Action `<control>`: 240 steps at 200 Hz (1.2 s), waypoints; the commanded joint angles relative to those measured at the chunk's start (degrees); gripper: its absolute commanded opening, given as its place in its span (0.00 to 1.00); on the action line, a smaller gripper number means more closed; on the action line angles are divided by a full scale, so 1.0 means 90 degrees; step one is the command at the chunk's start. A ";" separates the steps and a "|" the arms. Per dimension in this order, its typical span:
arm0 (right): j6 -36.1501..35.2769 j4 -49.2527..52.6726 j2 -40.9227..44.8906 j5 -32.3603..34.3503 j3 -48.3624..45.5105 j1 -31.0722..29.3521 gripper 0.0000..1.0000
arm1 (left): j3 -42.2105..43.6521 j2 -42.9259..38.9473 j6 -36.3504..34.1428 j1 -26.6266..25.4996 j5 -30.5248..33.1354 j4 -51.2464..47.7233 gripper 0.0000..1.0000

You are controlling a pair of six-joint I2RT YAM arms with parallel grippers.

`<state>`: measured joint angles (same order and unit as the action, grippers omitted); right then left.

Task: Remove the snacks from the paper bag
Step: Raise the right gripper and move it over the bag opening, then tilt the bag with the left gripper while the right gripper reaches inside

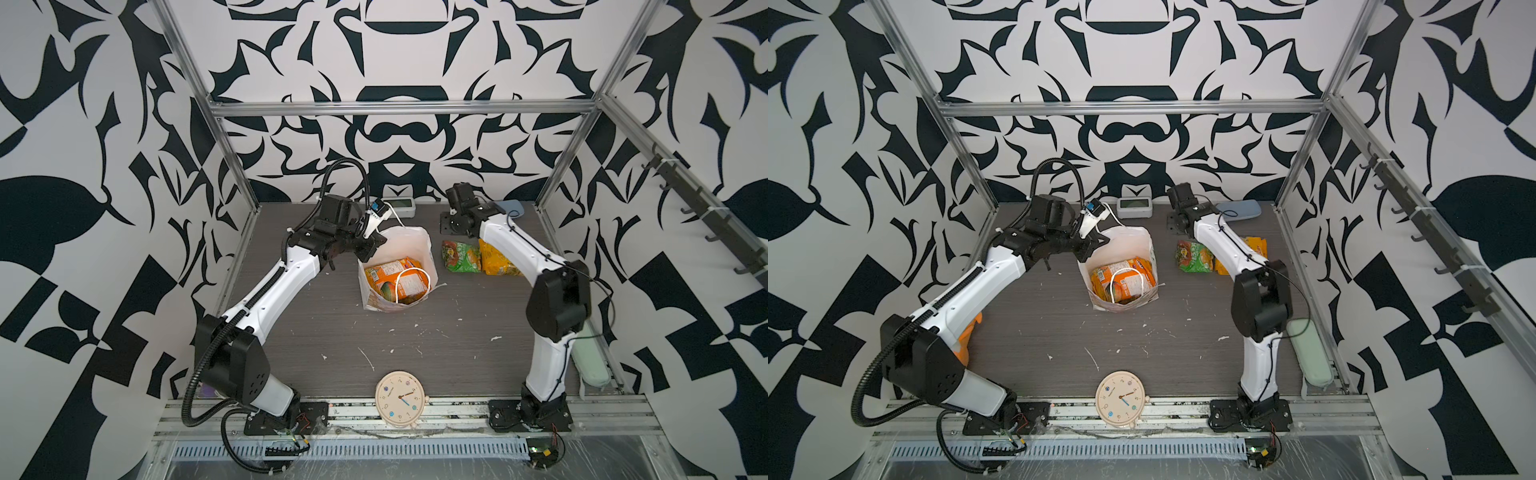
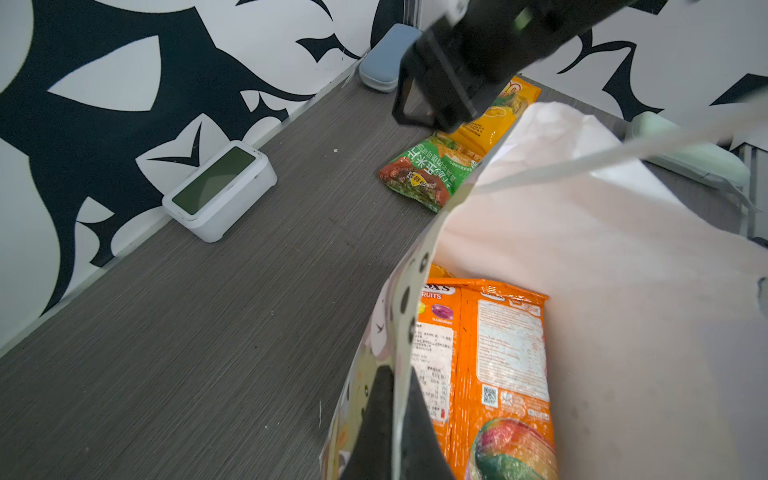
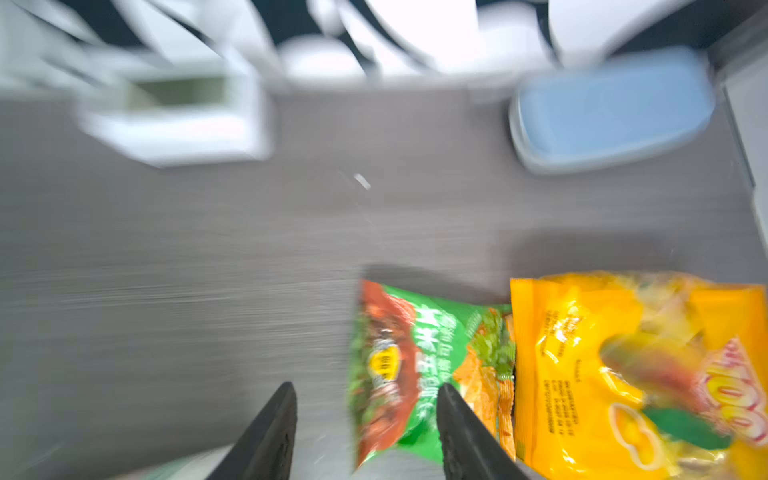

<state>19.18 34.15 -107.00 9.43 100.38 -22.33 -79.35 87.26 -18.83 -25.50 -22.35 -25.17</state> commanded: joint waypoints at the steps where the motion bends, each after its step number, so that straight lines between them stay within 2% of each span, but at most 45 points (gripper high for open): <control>1: -0.0165 -0.0483 0.1128 -0.1426 -0.0254 -0.0158 0.48 | -0.0074 -0.0261 0.0002 0.0019 -0.0284 0.0140 0.00; 12: -0.0155 -0.0653 0.1528 -0.1855 -0.0526 -0.0249 0.39 | -0.0046 -0.0291 -0.0007 0.0019 -0.0288 0.0150 0.00; 33: -0.0287 -0.0641 0.2054 -0.2567 -0.0825 -0.0504 0.30 | -0.0039 -0.0294 -0.0017 0.0017 -0.0291 0.0140 0.00; 52: -0.0472 -0.0374 0.2311 -0.2664 -0.0874 -0.0869 0.25 | -0.0041 -0.0300 -0.0034 0.0020 -0.0309 0.0140 0.00; 86: -0.0910 0.0446 0.2130 -0.2830 -0.0467 -0.1528 0.19 | -0.0061 -0.0301 -0.0003 0.0006 -0.0397 0.0140 0.00; 113: -0.0766 0.0382 0.2007 -0.2905 -0.0666 -0.1802 0.15 | -0.0021 -0.0368 0.0060 0.0001 -0.0435 0.0140 0.00; 145: -0.0357 0.0064 0.1860 -0.2456 -0.1102 -0.2011 0.13 | 0.0074 -0.0505 0.0110 -0.0038 -0.0389 0.0145 0.00; 176: 0.0092 -0.0138 0.1746 -0.1351 -0.1413 -0.2069 0.11 | 0.0202 -0.0659 0.0196 -0.0088 -0.0435 0.0237 0.00; 203: 0.0261 -0.0716 0.1742 -0.0886 -0.1785 -0.2119 0.09 | 0.0300 -0.0694 0.0289 -0.0126 -0.0343 0.0288 0.00; 240: 0.0085 -0.0863 0.1012 -0.0613 -0.1089 -0.2119 0.08 | 0.0500 -0.0705 0.0453 -0.0117 0.0263 0.0676 0.00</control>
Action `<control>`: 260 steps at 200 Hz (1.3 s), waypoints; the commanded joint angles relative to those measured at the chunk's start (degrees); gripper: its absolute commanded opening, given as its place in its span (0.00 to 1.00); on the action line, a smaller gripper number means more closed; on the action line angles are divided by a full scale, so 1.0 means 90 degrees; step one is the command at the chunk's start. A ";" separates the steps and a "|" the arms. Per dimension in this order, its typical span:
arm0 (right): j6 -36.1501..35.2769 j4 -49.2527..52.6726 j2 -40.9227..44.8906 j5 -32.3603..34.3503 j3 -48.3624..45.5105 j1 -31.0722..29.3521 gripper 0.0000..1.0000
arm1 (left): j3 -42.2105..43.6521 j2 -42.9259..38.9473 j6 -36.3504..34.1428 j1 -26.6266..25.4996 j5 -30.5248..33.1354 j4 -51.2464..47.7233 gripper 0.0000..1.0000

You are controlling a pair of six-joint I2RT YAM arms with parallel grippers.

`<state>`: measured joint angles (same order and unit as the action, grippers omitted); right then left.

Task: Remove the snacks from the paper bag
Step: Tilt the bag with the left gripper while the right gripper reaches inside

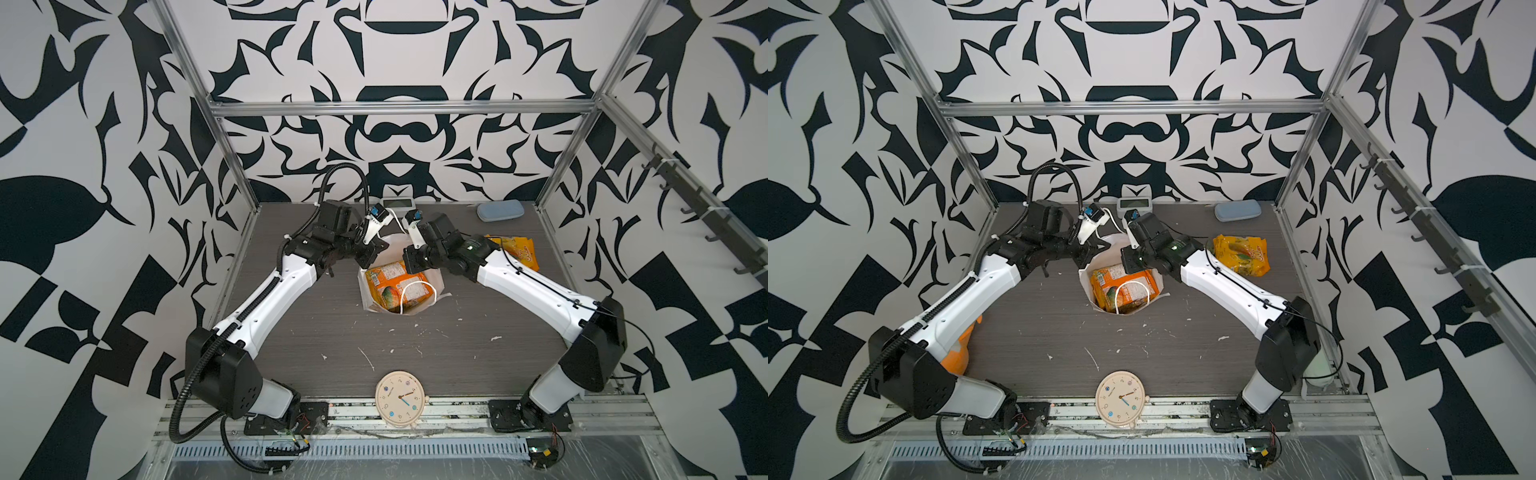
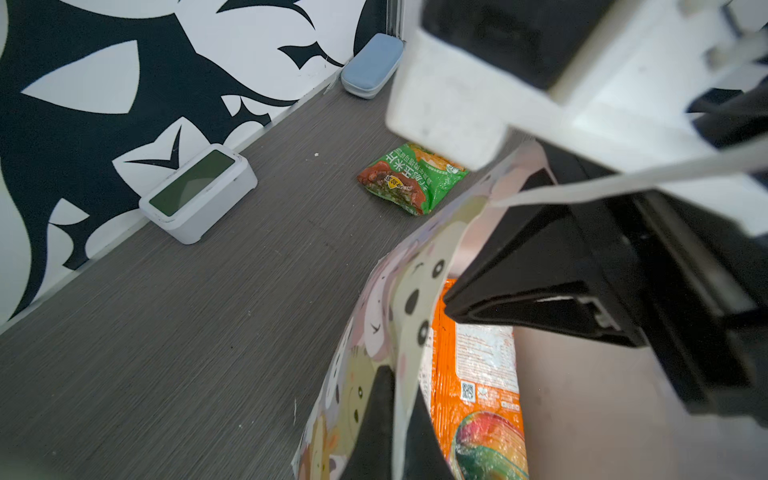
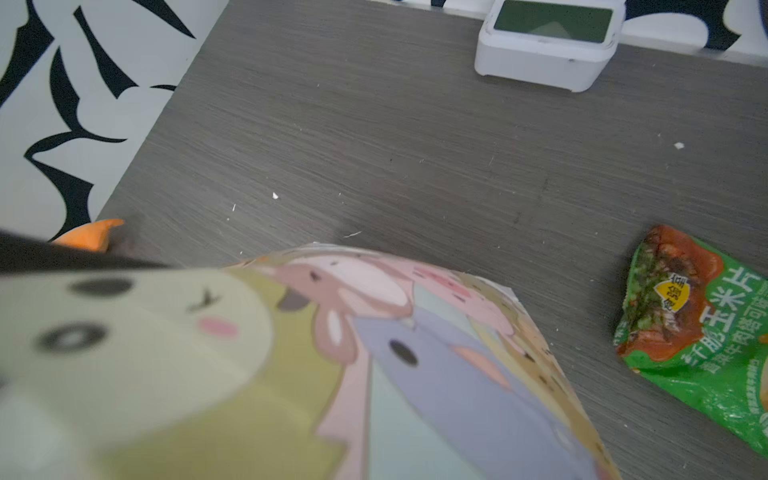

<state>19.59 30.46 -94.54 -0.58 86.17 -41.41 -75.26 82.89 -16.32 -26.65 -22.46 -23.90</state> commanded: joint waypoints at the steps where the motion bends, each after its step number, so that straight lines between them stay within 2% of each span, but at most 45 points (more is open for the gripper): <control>1: 0.0034 -0.0458 -0.0397 0.0512 0.0511 0.0001 0.08 | 0.0039 -0.0218 0.0178 0.0012 0.0296 0.0531 0.00; 27: -0.0230 -0.0554 -0.1051 0.0601 0.1244 0.0001 0.07 | -0.0088 -0.0111 0.0202 0.0059 0.0803 0.0558 0.00; 60: -0.0725 -0.0525 -0.1936 0.0787 0.2467 0.0076 0.07 | -0.0263 -0.0004 0.0202 0.0504 0.1016 0.0608 0.00; 91: -0.0771 -0.0153 -0.2630 0.0284 0.3869 0.0330 0.06 | -0.0534 0.0163 0.0184 0.0862 0.1149 0.0621 0.00; 114: -0.0796 -0.0091 -0.2461 0.0011 0.4039 0.0333 0.07 | -0.0780 0.0185 0.0146 0.0853 0.1045 0.0472 0.00; 127: -0.0751 -0.0079 -0.2194 -0.0290 0.3832 0.0333 0.10 | -0.0792 0.0123 0.0207 0.0801 0.0857 0.0412 0.00; 137: -0.0664 -0.0068 -0.1935 -0.0493 0.3551 0.0333 0.16 | -0.0770 0.0078 0.0231 0.0722 0.0756 0.0277 0.00; 157: -0.0570 -0.0053 -0.1277 -0.0856 0.2843 0.0333 0.22 | -0.0541 -0.0119 0.0249 0.0466 0.0896 0.0185 0.00; 197: -0.0365 -0.0549 0.0071 -0.0847 0.1308 0.0352 0.32 | 0.0038 -0.0270 0.0453 0.0190 0.0845 0.0377 0.00; 233: -0.0101 -0.0844 0.0831 -0.1228 0.0307 0.0361 0.32 | 0.0130 -0.0102 0.0654 0.0081 0.0778 0.0432 0.00; 260: 0.0668 -0.1147 0.0915 -0.1294 -0.0385 0.0347 0.30 | 0.0104 -0.0026 0.0708 0.0070 0.0672 0.0556 0.00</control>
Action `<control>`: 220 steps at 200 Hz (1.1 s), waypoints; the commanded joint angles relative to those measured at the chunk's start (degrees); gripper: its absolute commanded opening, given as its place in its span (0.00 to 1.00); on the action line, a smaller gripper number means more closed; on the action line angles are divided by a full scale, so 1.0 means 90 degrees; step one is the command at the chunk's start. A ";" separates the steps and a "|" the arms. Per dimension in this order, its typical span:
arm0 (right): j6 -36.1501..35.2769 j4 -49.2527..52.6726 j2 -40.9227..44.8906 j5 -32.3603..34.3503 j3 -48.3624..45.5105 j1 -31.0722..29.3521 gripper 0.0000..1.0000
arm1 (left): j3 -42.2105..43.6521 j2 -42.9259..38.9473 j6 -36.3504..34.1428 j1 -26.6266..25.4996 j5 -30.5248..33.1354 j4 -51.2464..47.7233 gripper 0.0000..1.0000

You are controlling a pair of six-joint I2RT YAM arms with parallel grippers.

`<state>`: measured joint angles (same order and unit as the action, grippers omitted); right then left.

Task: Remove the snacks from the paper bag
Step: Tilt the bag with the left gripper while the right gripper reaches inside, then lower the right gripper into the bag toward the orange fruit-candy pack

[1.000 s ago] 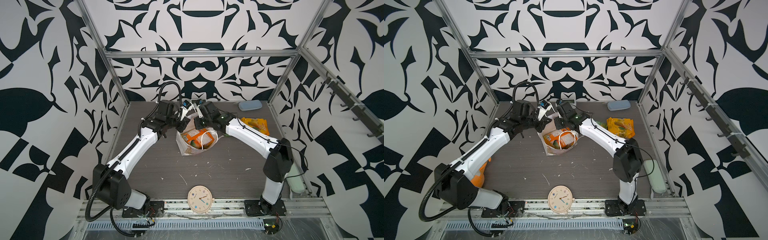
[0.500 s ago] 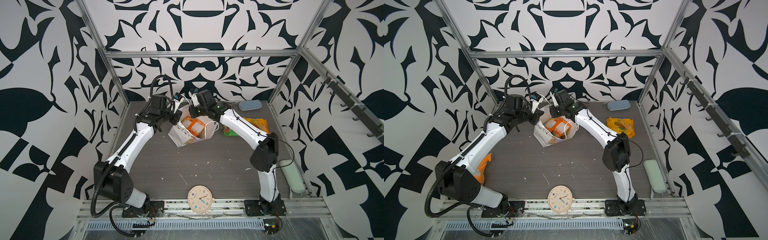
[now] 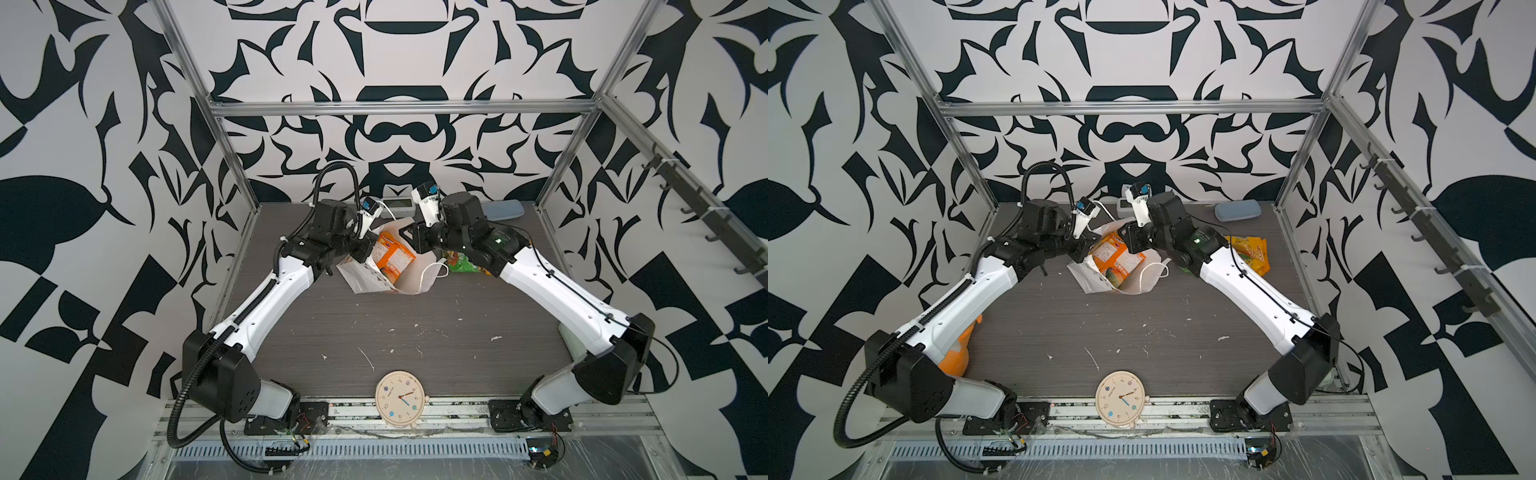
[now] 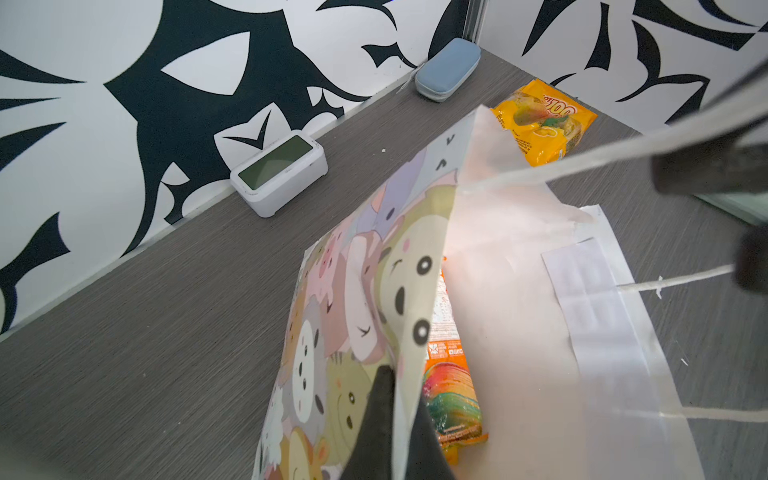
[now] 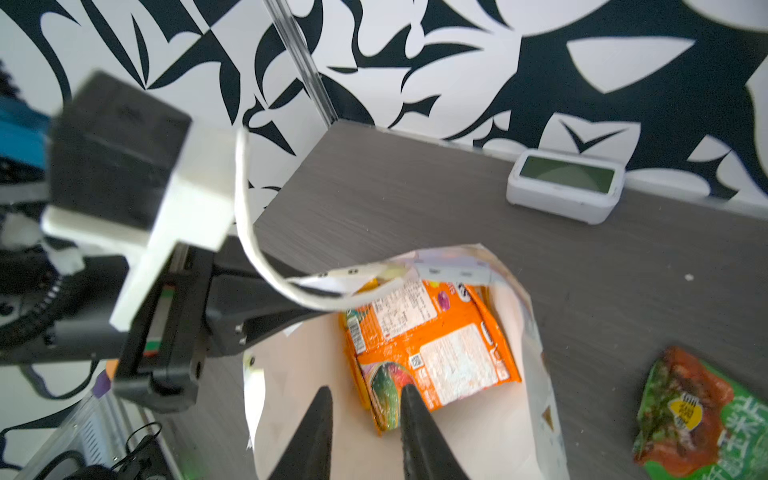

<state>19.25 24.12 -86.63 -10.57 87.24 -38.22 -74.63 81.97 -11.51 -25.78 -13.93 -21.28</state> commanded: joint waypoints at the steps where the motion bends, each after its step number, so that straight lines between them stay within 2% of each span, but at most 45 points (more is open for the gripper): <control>1: 0.0725 -0.0443 0.0031 -0.0159 -0.0519 -0.0009 0.30 | 0.0032 0.0083 0.0179 -0.0027 -0.0281 0.0269 0.00; 21: 0.1153 -0.0295 -0.0140 0.0412 -0.0626 -0.0163 0.30 | -0.0052 0.0152 0.0224 -0.0043 -0.0432 0.0309 0.00; 42: 0.1204 0.0175 -0.0480 0.1017 -0.0128 -0.0378 0.34 | -0.0099 0.0218 0.0216 -0.0121 -0.0475 0.0306 0.00; 74: 0.1687 0.0615 -0.1067 0.1538 0.0404 -0.0507 0.35 | -0.0068 0.0227 0.0243 -0.0156 -0.0544 0.0323 0.00; 121: 0.2885 0.0214 -0.1213 0.2140 0.0027 -0.0684 0.52 | 0.0038 0.0125 0.0338 -0.0203 -0.0474 0.0388 0.00; 160: 0.3578 0.0219 -0.1229 0.2284 -0.0310 -0.0715 0.60 | 0.0094 0.0104 0.0400 -0.0214 -0.0503 0.0459 0.00; 189: 0.3740 0.0215 -0.1368 0.2228 -0.0387 -0.0715 0.62 | 0.0128 0.0129 0.0395 -0.0218 -0.0512 0.0528 0.00; 200: 0.3804 0.0169 -0.1459 0.2227 -0.0387 -0.0715 0.67 | 0.0127 0.0147 0.0404 -0.0214 -0.0536 0.0546 0.00; 220: 0.3856 0.0129 -0.1740 0.2099 -0.0228 -0.0715 0.68 | 0.0134 0.0159 0.0433 -0.0212 -0.0579 0.0572 0.00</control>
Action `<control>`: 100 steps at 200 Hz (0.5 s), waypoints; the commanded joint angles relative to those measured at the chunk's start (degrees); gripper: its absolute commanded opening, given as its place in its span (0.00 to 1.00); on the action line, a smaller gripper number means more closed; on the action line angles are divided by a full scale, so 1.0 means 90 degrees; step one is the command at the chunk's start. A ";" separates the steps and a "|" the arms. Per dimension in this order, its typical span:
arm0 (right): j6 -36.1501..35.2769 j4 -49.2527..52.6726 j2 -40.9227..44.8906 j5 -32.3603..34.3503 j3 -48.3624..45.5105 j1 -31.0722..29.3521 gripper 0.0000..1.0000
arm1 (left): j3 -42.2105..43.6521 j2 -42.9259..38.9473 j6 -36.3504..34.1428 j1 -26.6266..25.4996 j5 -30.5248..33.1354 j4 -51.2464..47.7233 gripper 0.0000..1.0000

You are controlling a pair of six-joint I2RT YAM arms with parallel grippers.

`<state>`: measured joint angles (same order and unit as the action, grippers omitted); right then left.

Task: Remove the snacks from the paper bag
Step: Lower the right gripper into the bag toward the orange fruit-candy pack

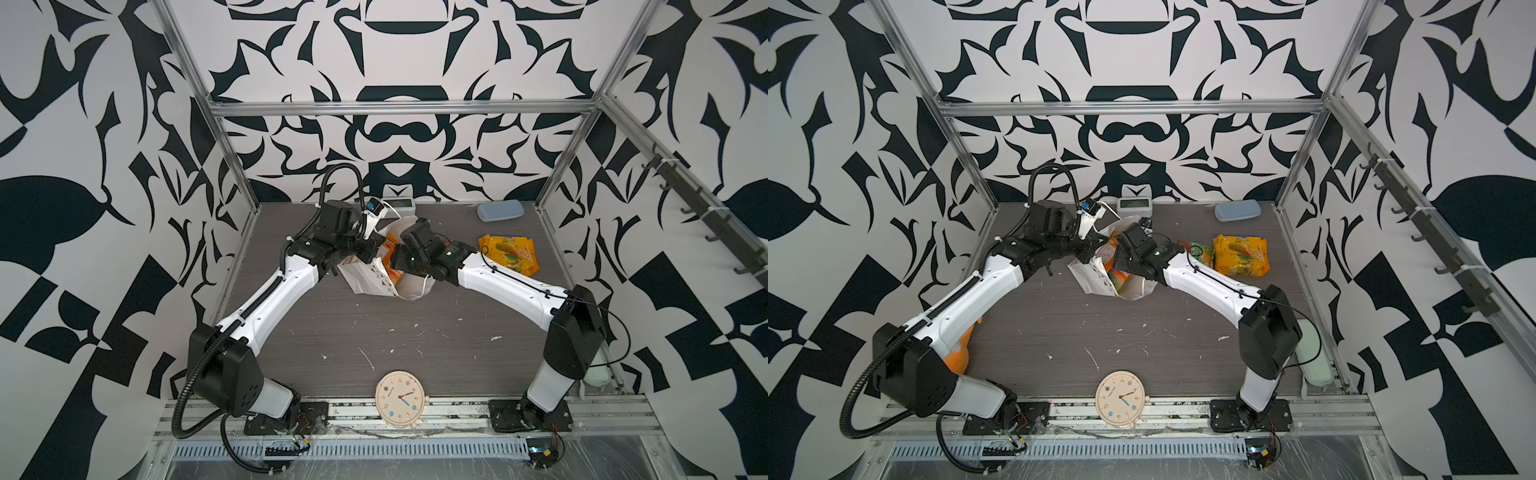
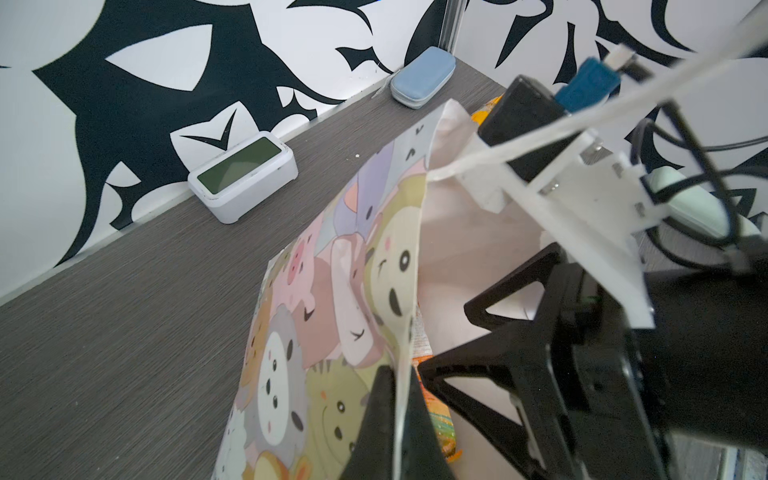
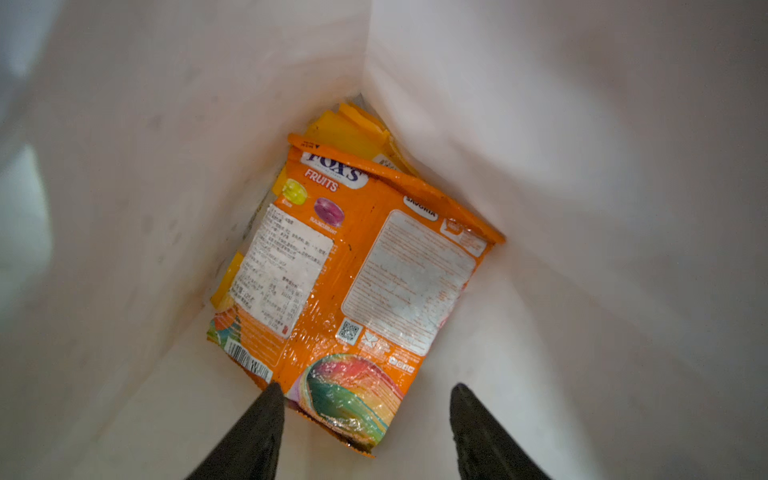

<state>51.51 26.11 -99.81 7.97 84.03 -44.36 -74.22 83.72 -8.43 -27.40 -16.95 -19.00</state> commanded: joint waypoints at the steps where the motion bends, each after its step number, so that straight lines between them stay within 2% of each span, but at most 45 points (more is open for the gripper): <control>1: 0.0277 -0.0080 -0.0291 0.0041 0.0142 -0.0032 0.68 | 0.0090 -0.0035 0.0088 -0.0032 -0.0245 0.0322 0.00; 100: 0.1192 -0.0546 -0.1321 -0.0256 0.0725 0.0171 0.72 | 0.0199 -0.0153 0.0120 -0.0033 -0.0331 0.0400 0.00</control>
<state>57.80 24.12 -110.72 5.52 87.77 -44.27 -73.30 83.77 -7.92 -27.38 -16.82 -18.09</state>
